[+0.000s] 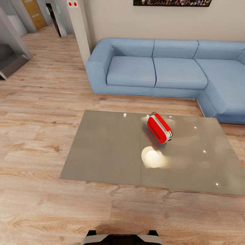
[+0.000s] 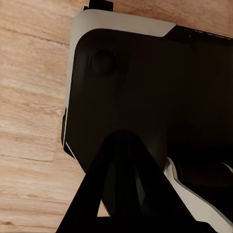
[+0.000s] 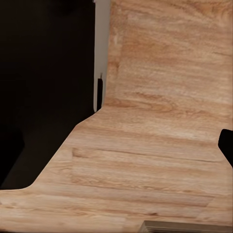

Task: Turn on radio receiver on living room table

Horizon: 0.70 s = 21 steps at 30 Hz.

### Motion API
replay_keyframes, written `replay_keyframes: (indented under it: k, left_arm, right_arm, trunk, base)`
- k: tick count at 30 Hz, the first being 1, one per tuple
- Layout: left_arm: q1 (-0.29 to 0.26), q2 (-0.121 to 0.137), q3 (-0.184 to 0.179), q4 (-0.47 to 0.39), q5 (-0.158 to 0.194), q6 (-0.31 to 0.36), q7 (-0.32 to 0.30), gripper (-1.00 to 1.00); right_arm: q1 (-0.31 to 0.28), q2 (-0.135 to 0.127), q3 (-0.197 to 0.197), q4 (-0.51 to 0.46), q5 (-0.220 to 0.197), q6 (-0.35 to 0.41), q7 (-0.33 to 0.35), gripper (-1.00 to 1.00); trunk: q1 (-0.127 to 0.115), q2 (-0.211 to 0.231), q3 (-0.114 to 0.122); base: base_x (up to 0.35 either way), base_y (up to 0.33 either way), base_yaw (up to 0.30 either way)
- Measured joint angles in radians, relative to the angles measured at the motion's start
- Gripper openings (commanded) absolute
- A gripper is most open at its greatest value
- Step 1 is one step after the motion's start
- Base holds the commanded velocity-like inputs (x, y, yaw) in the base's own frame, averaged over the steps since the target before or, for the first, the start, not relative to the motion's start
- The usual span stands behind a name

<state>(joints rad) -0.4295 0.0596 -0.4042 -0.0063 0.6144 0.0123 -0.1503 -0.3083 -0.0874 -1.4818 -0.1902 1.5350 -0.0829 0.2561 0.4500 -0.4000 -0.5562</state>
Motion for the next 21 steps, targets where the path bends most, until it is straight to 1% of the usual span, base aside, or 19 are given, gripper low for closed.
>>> replay_keyframes:
  k: [8,21]
  left_arm:
    - [0.000,0.000,0.000,0.000,0.000,0.000,0.000,-1.00]
    - [0.000,0.000,-0.001,0.000,0.000,0.000,0.000,-1.00]
  right_arm:
    - [0.000,0.004,0.000,0.000,-0.003,0.000,-0.003,1.00]
    - [0.000,0.004,0.000,0.000,-0.003,0.000,-0.003,1.00]
  trunk:
    - [0.000,0.000,0.011]
    - [0.000,0.000,0.031]
  base:
    - [0.000,0.000,0.000]
    - [0.000,0.000,0.000]
